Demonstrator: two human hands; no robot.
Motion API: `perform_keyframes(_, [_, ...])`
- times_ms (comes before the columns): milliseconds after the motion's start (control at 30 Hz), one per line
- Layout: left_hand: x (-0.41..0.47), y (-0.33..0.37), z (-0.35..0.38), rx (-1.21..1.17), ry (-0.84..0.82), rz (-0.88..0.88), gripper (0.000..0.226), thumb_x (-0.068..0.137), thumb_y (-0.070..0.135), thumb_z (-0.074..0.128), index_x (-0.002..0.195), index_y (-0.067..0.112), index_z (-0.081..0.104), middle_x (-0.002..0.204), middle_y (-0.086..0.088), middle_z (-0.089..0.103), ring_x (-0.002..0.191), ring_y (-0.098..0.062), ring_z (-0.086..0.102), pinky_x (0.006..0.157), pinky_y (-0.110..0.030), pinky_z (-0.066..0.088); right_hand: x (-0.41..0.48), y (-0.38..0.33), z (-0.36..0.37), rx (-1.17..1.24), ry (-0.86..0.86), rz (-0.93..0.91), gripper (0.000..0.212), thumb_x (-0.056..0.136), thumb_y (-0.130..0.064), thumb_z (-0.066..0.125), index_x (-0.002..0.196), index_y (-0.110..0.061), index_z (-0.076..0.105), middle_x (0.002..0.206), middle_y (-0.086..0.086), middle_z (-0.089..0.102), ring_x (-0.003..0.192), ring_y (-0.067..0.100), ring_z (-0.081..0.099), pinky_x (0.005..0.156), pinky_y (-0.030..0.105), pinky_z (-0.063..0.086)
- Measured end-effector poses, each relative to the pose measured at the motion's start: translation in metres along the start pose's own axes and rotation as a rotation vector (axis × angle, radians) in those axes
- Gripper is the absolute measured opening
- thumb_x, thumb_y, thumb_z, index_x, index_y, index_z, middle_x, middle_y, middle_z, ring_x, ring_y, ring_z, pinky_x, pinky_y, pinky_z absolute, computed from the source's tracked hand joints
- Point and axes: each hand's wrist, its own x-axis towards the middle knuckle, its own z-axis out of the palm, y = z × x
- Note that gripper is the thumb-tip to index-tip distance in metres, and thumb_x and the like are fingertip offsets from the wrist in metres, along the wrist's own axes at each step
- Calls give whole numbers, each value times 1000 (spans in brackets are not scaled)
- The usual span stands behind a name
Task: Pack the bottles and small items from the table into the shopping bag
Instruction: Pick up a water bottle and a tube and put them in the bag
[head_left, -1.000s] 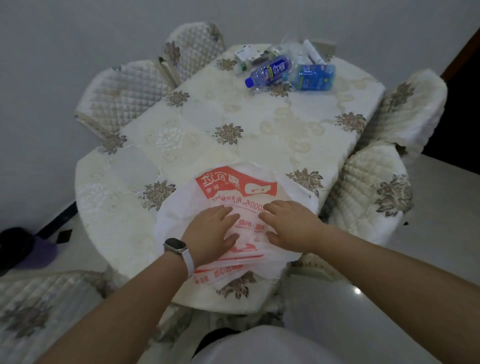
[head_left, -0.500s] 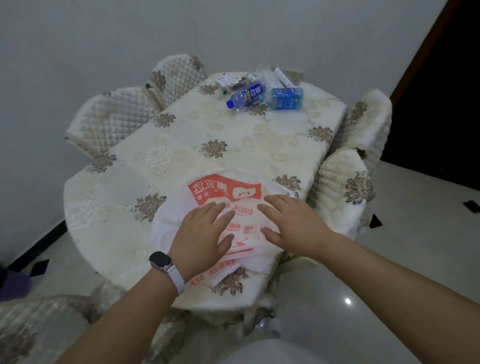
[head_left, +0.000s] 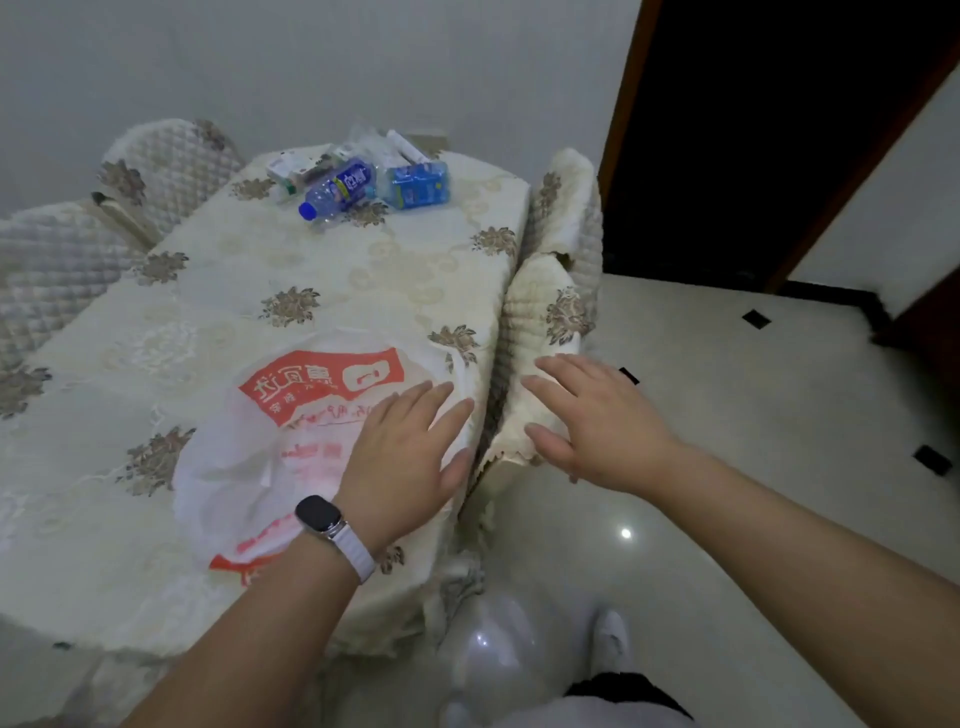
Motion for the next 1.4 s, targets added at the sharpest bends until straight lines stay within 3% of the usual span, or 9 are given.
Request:
perform_keyframes(333, [123,133,28,24,6,157,46,87,39,57,127,17,62,132,-11,61,122,-33,54,97,-45,43,-72,151,-33,-11,97,151,53,88,-50,44,124,-15,61,128,11,60,117,30,56,96,43,45])
perform_keyframes(533, [211,238,44,49,27,252,46,89,42,52,127,17,63,134,-11,59,124,-31,54,101,-47,43,-124,267,-56,-42,77,206,55,90,-51,45,128,-14,60,134,12,56,124,32,51,102,44,40])
perform_keyframes(733, [263,304,61,37,78,319,47,90,41,52,129,15,63,133,-11,61,122,-31,56,100,-45,43,-159,337,-79,-41,96,285,54,92,-51,42,130,-16,58,136,10,55,126,30,50,104,43,40])
perform_keyframes(1067, [363,327,101,27,109,358,48,90,40,55,130,15,61,133,-11,60,123,-32,56,98,-46,45,-139,422,-77,-38,98,342,55,91,-50,42,130,-15,58,134,9,57,125,30,51,102,43,42])
perform_keyframes(1400, [538,276,160,-40,119,306,49,93,42,52,134,15,57,135,-12,59,126,-31,53,104,-47,43,-14,546,-76,-137,-14,362,56,94,-53,40,138,-20,51,140,4,52,131,24,45,107,41,38])
